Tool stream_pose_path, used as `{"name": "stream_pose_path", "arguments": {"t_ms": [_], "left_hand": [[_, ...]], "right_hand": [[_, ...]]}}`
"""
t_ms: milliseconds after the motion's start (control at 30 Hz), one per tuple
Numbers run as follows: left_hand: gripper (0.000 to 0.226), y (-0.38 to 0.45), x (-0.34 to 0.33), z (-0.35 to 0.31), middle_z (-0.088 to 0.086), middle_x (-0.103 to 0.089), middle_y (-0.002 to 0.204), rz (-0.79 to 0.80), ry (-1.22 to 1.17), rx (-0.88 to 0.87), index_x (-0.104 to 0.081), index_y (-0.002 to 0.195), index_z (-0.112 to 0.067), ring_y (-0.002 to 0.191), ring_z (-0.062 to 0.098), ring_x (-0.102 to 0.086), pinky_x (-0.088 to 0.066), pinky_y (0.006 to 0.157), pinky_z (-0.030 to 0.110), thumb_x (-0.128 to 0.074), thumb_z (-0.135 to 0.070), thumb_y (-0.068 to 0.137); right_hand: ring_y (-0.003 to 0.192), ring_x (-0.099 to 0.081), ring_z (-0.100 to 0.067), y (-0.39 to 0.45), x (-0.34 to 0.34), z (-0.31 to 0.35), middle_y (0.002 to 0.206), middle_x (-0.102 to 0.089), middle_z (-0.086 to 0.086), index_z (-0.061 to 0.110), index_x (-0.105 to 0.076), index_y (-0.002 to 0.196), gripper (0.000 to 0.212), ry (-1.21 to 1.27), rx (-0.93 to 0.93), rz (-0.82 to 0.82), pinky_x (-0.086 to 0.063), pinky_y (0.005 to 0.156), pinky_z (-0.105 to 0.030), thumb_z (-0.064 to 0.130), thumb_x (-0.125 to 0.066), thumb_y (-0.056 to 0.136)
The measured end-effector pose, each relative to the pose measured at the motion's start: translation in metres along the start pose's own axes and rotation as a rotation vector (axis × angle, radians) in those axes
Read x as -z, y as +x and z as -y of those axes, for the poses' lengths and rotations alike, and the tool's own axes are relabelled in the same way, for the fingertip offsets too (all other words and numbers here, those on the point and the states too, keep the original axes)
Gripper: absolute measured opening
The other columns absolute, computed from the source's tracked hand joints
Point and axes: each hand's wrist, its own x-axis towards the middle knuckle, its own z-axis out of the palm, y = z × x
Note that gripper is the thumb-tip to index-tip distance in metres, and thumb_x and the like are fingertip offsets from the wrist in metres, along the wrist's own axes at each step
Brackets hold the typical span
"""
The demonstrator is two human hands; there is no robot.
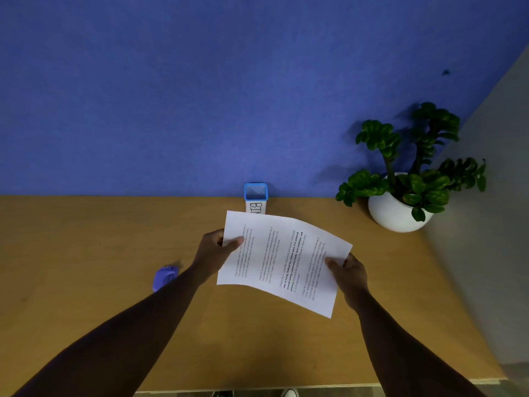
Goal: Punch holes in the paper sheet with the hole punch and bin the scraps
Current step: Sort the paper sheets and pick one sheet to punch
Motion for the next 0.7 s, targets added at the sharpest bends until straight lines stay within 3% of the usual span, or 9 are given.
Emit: {"name": "stream_pose_path", "arguments": {"t_ms": [167, 367, 467, 600, 700], "left_hand": [[0.012, 0.002, 0.008, -0.001, -0.004, -0.079, 0.09, 0.004, -0.048, 0.021, -0.075, 0.095, -0.019, 0.078, 0.013, -0.076, -0.057, 0.063, 0.024, -0.074, -0.029, 0.088], [0.021, -0.001, 0.011, 0.004, 0.003, -0.079, 0.094, 0.018, -0.172, 0.114, -0.077, 0.102, -0.014, 0.081, 0.021, -0.077, -0.058, 0.062, 0.024, -0.076, -0.028, 0.086], [0.024, -0.002, 0.011, 0.005, 0.001, -0.08, 0.094, 0.013, -0.271, 0.172, -0.076, 0.107, -0.017, 0.078, 0.015, -0.076, -0.056, 0.058, 0.021, -0.077, -0.025, 0.085], [0.026, 0.0, 0.006, 0.006, -0.001, -0.078, 0.097, 0.003, -0.42, 0.242, -0.073, 0.108, -0.017, 0.088, 0.016, -0.069, -0.06, 0.071, 0.025, -0.079, -0.024, 0.083], [0.017, 0.0, -0.004, 0.003, -0.004, -0.078, 0.088, -0.022, -0.511, 0.276, -0.074, 0.098, -0.018, 0.084, 0.017, -0.063, -0.054, 0.082, 0.034, -0.08, -0.021, 0.082]], "right_hand": [[0.081, -0.069, -0.021, 0.001, 0.003, 0.003, 0.096, -0.072, -0.003, 0.017, -0.065, 0.108, 0.018, 0.088, -0.025, 0.009, -0.054, 0.061, -0.03, 0.017, -0.065, 0.09], [0.09, -0.069, -0.031, 0.0, 0.006, 0.007, 0.101, -0.072, -0.011, 0.01, -0.064, 0.11, 0.02, 0.225, -0.038, 0.009, -0.057, 0.075, -0.042, 0.012, -0.065, 0.09], [0.089, -0.068, -0.027, -0.001, 0.006, 0.013, 0.103, -0.071, -0.01, 0.009, -0.063, 0.113, 0.024, 0.298, -0.037, -0.008, -0.056, 0.067, -0.034, 0.01, -0.065, 0.09], [0.082, -0.072, -0.018, -0.003, 0.003, 0.02, 0.095, -0.075, -0.001, 0.016, -0.066, 0.105, 0.019, 0.413, -0.044, 0.013, -0.056, 0.055, -0.026, 0.006, -0.063, 0.09], [0.089, -0.072, -0.017, -0.004, 0.0, 0.021, 0.105, -0.073, -0.002, 0.015, -0.064, 0.115, 0.026, 0.48, -0.045, 0.052, -0.058, 0.061, -0.029, 0.004, -0.061, 0.092]]}}
